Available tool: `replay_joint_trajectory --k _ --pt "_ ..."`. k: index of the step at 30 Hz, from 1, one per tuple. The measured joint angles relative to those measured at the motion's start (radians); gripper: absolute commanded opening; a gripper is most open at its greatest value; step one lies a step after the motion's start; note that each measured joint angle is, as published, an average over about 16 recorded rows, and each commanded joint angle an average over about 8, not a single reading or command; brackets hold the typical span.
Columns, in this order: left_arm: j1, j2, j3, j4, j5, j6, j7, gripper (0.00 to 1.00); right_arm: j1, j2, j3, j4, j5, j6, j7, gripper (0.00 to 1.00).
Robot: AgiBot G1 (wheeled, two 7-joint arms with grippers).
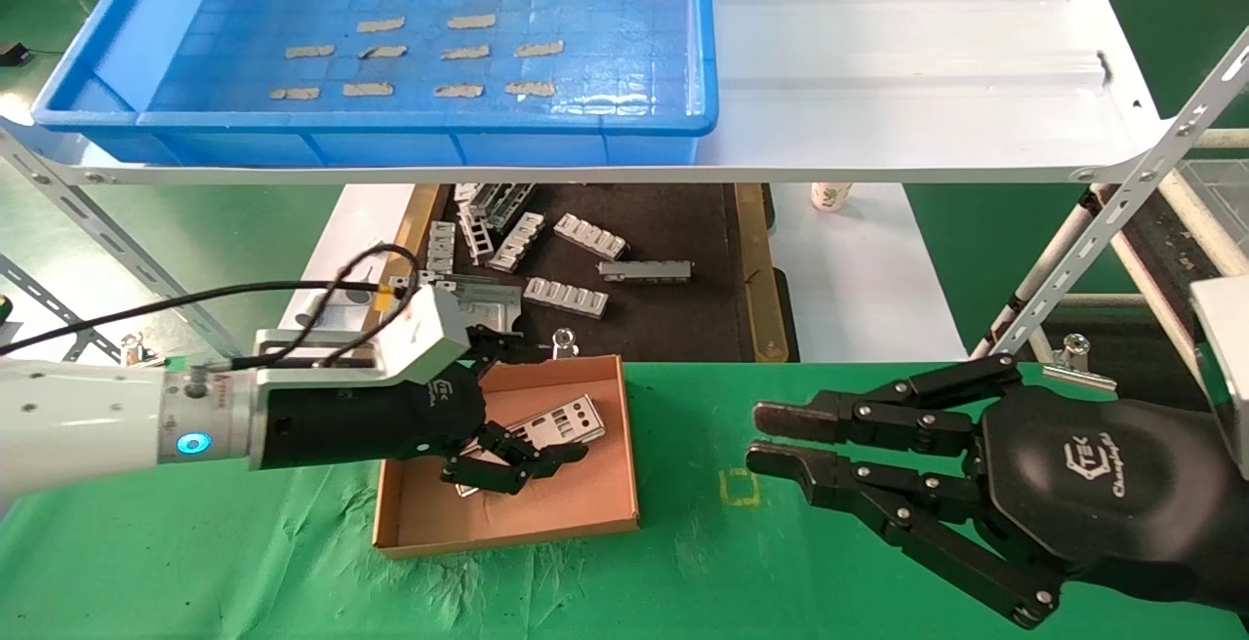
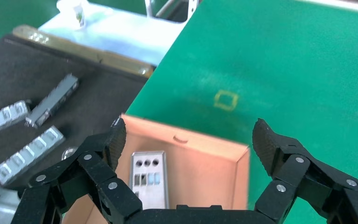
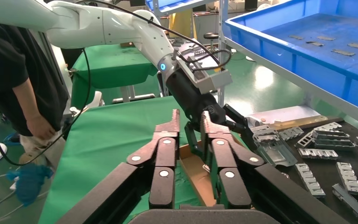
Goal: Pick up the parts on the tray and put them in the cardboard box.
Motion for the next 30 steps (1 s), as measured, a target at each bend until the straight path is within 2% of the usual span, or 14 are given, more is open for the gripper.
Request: replay_joint_trajectory --k 30 --pt "0.167 -0.162 -0.264 -0.244 -0.248 0.209 -0.068 1.00 0.000 0.000 0.000 0.000 0.000 0.000 0.000 1.00"
